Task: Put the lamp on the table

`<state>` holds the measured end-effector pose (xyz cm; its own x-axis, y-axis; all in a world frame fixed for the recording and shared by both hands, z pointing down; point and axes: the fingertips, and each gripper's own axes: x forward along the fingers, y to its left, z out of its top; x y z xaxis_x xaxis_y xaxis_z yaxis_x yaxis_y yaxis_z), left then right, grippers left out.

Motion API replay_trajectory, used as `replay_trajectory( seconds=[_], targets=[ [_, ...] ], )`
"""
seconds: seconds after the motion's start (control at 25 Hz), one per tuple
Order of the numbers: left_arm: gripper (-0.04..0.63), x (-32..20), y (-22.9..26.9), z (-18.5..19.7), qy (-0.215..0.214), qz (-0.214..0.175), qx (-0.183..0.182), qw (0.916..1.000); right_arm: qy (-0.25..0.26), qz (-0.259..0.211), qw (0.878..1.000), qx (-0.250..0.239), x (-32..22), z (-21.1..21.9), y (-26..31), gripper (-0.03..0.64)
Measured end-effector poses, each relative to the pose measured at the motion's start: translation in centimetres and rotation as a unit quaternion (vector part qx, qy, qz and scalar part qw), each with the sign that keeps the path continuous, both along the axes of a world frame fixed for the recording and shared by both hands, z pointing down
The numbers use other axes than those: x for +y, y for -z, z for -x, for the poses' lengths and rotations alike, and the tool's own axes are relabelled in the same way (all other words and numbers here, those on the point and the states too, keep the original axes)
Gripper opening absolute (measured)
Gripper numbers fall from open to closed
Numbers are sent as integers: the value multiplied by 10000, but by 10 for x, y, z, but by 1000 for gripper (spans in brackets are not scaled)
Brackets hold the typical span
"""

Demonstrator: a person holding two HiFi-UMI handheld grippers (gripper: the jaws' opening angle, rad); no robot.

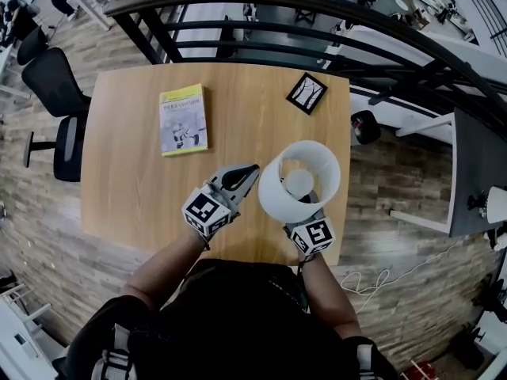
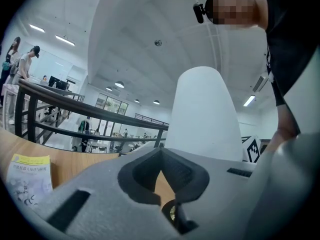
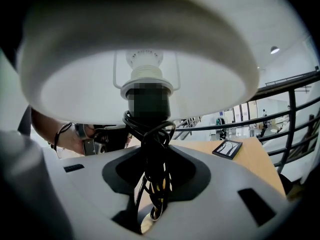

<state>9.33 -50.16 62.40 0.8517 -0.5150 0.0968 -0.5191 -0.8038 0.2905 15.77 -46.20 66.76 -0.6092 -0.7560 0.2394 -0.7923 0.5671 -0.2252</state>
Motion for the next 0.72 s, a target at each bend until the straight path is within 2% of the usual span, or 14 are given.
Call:
replay_trajectory(
  seconds=[0.72],
  targets=[
    [8,1,-35,-8,-54,329,-172,9993,-194,158,9996,96,-23,-18,-62,118]
  ],
)
